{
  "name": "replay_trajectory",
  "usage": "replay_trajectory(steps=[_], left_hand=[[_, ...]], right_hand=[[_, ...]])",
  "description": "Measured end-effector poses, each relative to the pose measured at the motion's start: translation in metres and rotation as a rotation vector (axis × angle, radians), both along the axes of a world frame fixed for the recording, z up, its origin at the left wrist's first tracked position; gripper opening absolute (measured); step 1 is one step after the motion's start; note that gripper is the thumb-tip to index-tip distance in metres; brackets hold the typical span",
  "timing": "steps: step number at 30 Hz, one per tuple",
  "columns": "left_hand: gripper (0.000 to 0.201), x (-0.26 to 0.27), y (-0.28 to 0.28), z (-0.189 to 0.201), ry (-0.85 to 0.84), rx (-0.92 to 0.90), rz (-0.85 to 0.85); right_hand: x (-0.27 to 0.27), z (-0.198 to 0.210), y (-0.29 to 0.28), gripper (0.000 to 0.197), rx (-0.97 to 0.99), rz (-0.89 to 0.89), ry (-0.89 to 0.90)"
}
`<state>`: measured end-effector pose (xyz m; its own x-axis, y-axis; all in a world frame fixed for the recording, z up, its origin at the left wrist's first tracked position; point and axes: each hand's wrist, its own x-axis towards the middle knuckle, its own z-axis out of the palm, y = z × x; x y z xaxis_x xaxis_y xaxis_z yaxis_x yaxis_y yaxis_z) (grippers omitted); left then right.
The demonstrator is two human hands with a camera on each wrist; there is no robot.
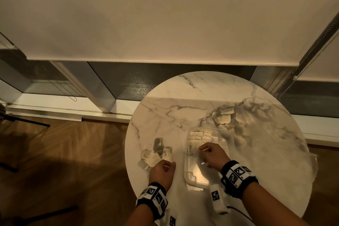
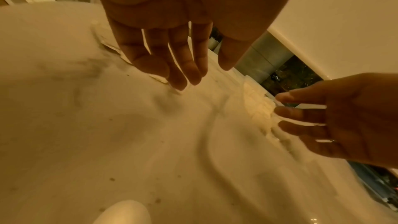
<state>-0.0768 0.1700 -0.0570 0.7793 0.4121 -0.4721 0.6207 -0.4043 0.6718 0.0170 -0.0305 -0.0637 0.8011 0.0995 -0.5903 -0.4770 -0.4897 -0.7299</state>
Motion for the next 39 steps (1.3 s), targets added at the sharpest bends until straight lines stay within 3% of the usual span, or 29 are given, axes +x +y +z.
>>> replay_trajectory(steps=[5, 7, 11, 18, 23, 29, 35, 39], left_hand=[[0.015, 0.001, 0.037, -0.007, 0.017, 0.254, -0.036], [0.025, 0.007, 0.052, -0.012, 0.033, 0.358, -0.075], [0.051, 0.017, 0.073, -0.025, 0.173, 0.526, -0.309], [0.032, 0.02, 0.086, -0.031, 0.196, 0.561, -0.467], [0.019, 0.027, 0.092, -0.018, 0.061, 0.415, -0.41], [0.006, 0.034, 0.086, 0.02, -0.165, 0.102, -0.306], [0.005, 0.04, 0.067, 0.053, -0.224, -0.431, -0.259], [0.011, 0.044, 0.065, 0.065, -0.298, -0.52, -0.275]], right_hand=[[-0.01, 0.01, 0.014, 0.004, 0.005, -0.005, -0.039], [-0.014, 0.015, 0.017, 0.004, 0.003, 0.008, -0.051], [-0.02, 0.019, 0.021, 0.006, -0.032, 0.017, -0.061], [-0.025, 0.023, 0.03, 0.007, -0.066, 0.017, -0.042], [-0.026, 0.03, 0.043, 0.005, -0.074, 0.002, -0.069], [-0.03, 0.042, 0.063, 0.007, -0.041, -0.011, -0.157], [-0.039, 0.069, 0.086, 0.033, 0.287, 0.044, -0.152], [-0.044, 0.071, 0.092, 0.024, 0.508, -0.077, -0.073]])
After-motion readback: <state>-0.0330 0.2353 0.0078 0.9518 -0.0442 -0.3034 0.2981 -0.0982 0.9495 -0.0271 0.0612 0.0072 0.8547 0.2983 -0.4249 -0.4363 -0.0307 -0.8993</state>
